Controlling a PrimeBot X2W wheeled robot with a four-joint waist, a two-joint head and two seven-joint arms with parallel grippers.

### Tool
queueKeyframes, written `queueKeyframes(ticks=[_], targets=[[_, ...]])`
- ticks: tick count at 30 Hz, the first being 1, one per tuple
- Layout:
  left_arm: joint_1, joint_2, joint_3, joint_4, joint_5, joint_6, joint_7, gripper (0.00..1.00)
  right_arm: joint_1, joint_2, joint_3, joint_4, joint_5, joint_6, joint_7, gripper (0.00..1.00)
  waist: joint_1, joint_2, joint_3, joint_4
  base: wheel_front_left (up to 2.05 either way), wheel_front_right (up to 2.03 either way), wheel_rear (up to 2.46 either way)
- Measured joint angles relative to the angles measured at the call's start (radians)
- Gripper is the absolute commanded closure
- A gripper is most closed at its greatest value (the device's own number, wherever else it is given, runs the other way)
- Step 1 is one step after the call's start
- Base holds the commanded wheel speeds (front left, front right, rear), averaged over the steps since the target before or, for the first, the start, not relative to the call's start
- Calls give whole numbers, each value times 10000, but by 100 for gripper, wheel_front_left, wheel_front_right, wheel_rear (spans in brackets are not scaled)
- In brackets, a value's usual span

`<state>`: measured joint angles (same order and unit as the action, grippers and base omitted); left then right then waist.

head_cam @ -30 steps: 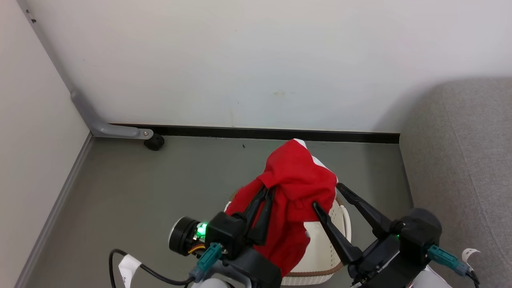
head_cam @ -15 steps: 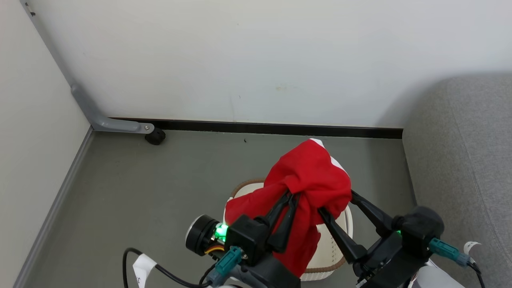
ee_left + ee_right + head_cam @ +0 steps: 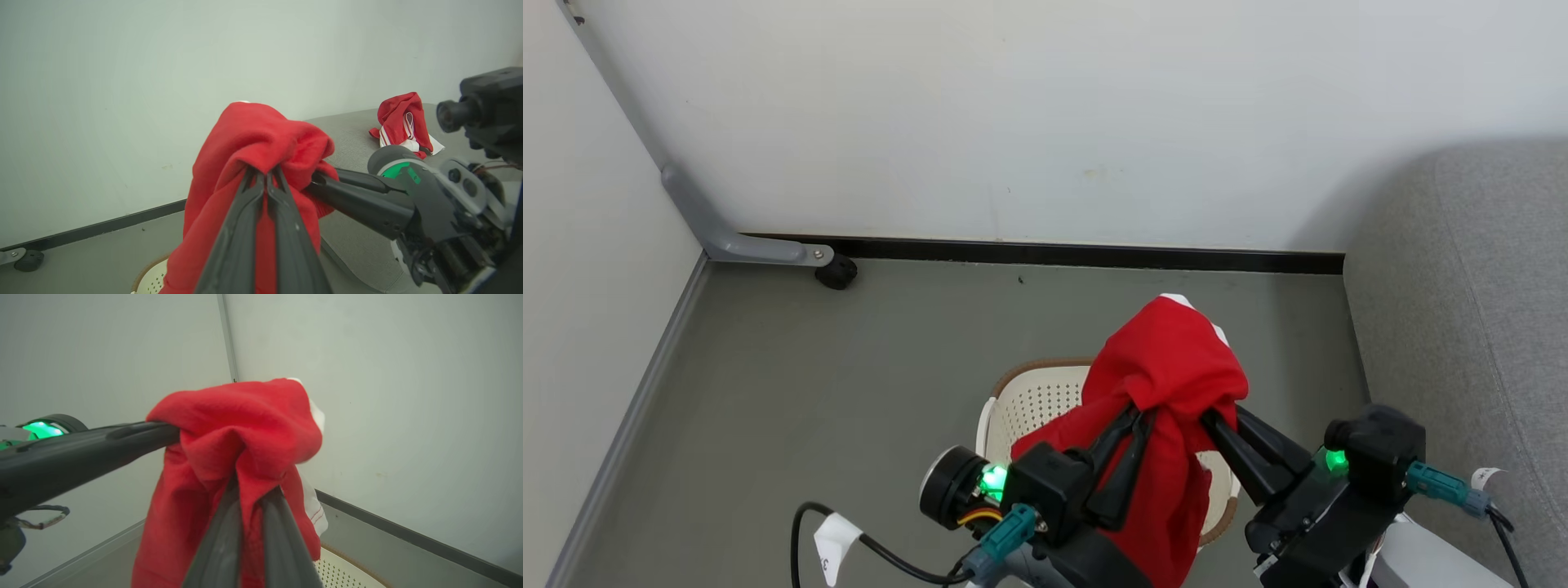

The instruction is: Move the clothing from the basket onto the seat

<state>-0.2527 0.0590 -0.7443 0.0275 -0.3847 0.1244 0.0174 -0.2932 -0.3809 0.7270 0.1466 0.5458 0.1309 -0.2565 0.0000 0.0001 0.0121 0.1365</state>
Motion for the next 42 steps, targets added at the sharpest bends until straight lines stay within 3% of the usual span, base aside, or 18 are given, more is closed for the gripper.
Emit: queueKeyframes(ticks=[10,11,13,14,15,28,42], targets=[[1,-2,198,6,-59,0,46,100,-108,-215,33,-42,506,0,0,100,0,0,-17,-33,0,0,0],[4,-4,236,8,-59,0,44,90,-117,-242,-21,-33,552,0,0,100,1,0,-20,-40,0,0,0],[7,-6,303,15,-58,-2,42,60,-142,-297,-136,-19,566,0,0,100,0,0,-29,-58,0,0,0],[8,-8,318,23,-58,-2,42,33,-160,-316,-173,-19,577,2,0,100,0,0,-34,-67,0,0,0],[10,-12,326,25,-58,-2,40,0,-173,-322,-209,-19,594,2,0,100,0,0,-39,-78,0,0,0],[506,-17,794,217,224,0,-15,0,-208,-428,-802,232,717,2,0,100,0,0,-106,-523,0,0,0],[691,-17,980,224,497,0,-17,0,-270,-594,-1062,169,709,2,0,100,0,0,-143,-1532,0,0,0]])
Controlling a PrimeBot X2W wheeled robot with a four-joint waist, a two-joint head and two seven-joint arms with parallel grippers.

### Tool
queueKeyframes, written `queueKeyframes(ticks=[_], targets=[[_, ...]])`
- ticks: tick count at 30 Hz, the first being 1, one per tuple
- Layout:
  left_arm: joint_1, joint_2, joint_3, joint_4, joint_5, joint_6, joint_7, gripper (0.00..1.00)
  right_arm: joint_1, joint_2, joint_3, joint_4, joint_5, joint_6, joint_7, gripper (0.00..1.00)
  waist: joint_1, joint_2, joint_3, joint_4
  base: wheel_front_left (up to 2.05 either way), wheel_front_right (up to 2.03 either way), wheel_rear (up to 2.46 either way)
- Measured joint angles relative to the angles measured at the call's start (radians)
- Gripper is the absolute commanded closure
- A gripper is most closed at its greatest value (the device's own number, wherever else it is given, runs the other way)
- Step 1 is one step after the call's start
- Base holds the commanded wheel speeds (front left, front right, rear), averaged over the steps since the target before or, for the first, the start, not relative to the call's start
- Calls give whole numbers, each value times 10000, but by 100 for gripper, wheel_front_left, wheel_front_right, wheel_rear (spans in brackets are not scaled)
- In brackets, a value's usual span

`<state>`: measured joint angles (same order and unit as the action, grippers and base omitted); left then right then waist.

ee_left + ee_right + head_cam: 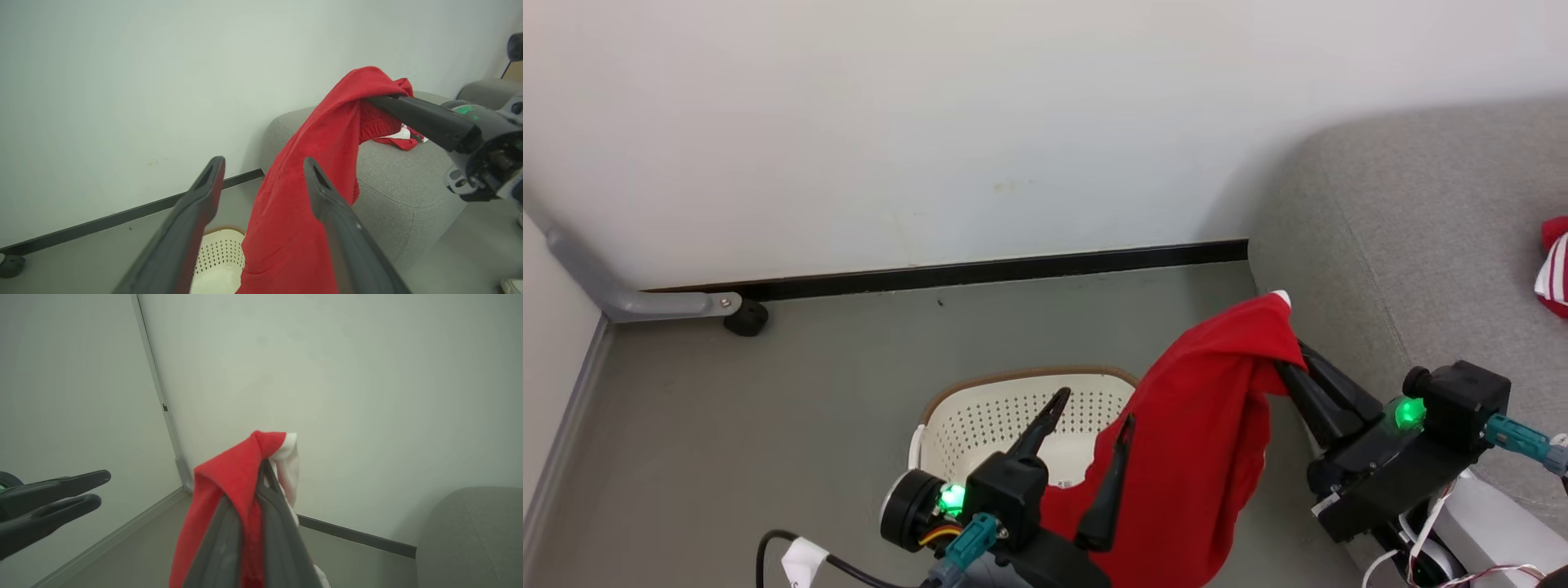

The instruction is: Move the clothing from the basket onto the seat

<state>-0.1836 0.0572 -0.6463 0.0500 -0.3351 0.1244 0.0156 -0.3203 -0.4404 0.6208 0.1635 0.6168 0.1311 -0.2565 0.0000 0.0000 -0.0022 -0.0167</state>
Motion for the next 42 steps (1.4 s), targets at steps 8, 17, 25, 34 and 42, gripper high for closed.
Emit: queueKeyframes(ticks=[8,17,25,34,42], targets=[[301,0,230,4,140,0,0,0,-49,-123,-234,-82,-12,0,0,100,0,1,-20,-680,0,0,0],[360,-2,165,-56,132,0,-48,0,-50,-376,-493,-291,-73,0,0,100,0,0,1,-1650,0,0,0],[430,0,128,-75,111,0,-184,0,76,-591,-986,-430,-174,0,0,100,0,0,54,-2483,0,0,0],[427,0,-2,-71,111,0,-270,0,491,-775,-1409,-798,-174,0,0,100,0,1,147,-3235,0,0,0],[368,2,-405,6,17,0,-318,0,754,-911,-1822,-1078,-176,0,0,100,0,0,312,-3464,0,0,0]])
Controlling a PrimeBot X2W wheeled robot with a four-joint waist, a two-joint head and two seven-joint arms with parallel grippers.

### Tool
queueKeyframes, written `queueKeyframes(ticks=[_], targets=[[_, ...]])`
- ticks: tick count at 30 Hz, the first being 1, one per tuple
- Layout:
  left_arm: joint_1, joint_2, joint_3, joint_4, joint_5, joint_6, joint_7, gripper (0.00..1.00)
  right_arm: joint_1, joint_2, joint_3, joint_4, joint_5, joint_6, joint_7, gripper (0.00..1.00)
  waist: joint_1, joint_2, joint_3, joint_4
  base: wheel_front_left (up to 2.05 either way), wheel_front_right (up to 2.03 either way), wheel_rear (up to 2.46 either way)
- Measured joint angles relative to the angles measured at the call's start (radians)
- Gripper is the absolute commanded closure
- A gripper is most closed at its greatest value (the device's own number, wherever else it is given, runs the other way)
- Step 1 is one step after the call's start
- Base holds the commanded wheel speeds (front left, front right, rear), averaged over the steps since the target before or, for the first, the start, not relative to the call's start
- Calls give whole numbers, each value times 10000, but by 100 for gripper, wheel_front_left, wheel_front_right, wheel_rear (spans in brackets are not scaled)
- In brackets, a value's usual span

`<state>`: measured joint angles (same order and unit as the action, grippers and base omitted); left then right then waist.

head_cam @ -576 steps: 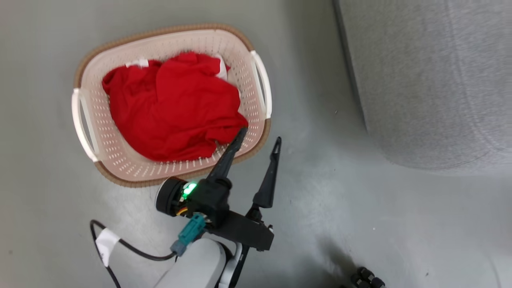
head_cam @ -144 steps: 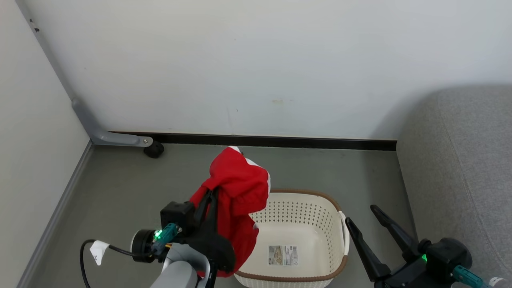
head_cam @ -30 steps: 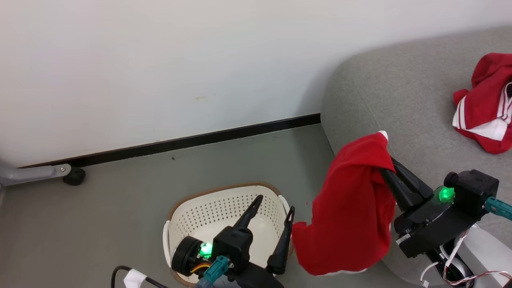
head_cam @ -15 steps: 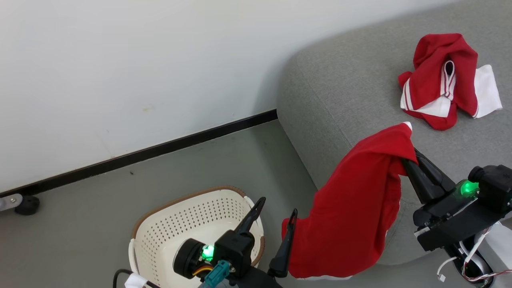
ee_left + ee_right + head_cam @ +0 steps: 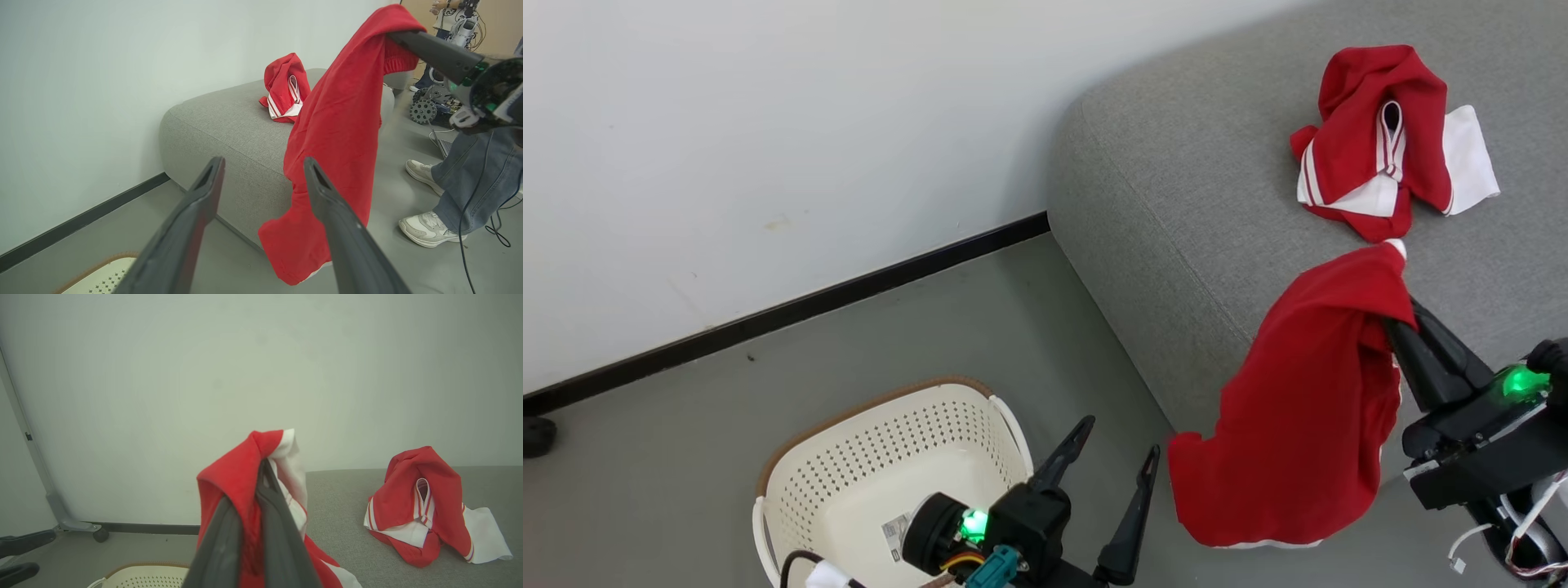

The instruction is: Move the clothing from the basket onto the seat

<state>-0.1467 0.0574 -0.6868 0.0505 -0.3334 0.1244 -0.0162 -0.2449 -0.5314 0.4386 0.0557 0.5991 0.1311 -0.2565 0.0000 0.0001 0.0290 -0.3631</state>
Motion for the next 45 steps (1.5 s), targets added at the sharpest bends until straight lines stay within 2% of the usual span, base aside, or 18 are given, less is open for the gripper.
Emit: queueKeyframes(ticks=[7,9,16,23,30,40,45], targets=[[-92,8,-259,-2,-98,0,-4,0,-267,-408,-1018,21,554,0,0,100,0,0,311,96,0,0,0],[-96,0,-349,-4,-96,0,-4,0,-635,-575,-1392,186,1020,0,0,100,0,0,449,137,0,0,0],[-407,13,-487,23,-67,0,-6,0,-2704,-1981,-2454,1360,1801,-2,-2,100,0,1,1171,414,0,0,0],[-939,19,-690,42,199,0,-117,0,-4469,-2811,-3141,2882,2840,-2,-4,100,1,0,1934,821,0,0,0],[-1347,17,-951,36,355,0,-117,0,-6346,-3607,-3329,4276,3559,-2,-4,100,2,1,2794,1257,0,0,0],[-1737,25,-918,33,558,0,-104,0,-8811,-4140,-3172,6040,4243,-2,-10,100,3,1,4163,1692,0,0,0],[-1962,19,-945,10,901,0,-29,0,-9358,-4383,-2953,6984,4370,-2,-13,100,3,1,4863,1829,0,0,0]])
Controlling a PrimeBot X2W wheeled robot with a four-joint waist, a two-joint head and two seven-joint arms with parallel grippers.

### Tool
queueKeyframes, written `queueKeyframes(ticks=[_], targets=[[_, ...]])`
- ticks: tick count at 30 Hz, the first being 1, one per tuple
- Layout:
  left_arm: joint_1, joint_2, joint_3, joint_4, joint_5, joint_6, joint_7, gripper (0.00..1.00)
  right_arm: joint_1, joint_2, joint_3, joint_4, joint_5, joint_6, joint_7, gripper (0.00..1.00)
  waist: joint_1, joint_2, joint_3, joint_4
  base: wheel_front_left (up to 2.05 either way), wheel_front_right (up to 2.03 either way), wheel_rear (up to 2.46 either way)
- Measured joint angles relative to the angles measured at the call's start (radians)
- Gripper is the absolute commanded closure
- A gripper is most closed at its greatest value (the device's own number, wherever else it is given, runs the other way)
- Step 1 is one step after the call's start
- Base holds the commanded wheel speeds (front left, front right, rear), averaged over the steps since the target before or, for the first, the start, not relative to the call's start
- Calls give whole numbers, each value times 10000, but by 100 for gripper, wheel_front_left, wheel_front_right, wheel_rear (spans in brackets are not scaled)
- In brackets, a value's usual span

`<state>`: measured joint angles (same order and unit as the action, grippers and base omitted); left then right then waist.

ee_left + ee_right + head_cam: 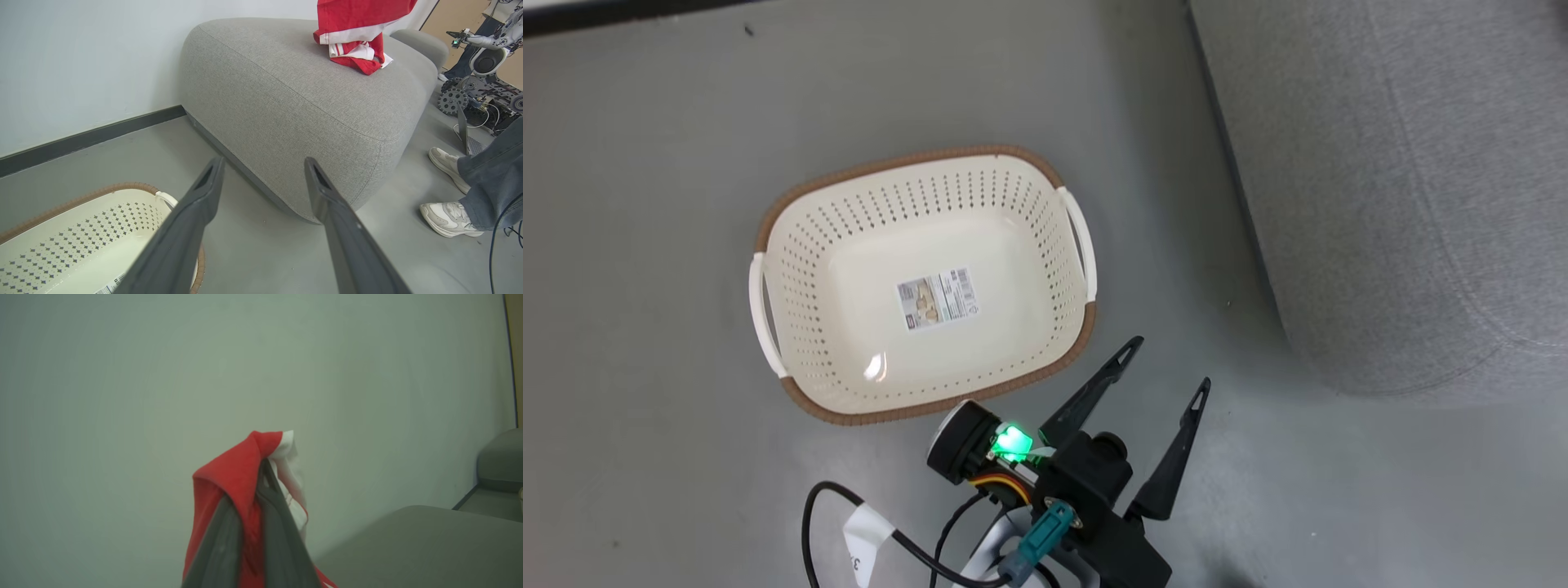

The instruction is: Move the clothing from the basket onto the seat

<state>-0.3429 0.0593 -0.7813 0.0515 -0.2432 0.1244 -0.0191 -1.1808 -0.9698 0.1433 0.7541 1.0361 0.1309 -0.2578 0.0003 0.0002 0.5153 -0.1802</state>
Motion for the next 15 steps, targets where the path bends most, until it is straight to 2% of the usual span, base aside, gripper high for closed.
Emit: queueKeyframes(ticks=[9,15], targets=[[-12,4,529,-36,673,0,311,0,-174,-148,493,986,378,0,2,100,-1,0,1101,93,0,0,0],[-244,2,742,-82,970,0,454,0,-156,696,1187,1085,560,0,2,100,-2,1,1860,-26,0,0,0]])
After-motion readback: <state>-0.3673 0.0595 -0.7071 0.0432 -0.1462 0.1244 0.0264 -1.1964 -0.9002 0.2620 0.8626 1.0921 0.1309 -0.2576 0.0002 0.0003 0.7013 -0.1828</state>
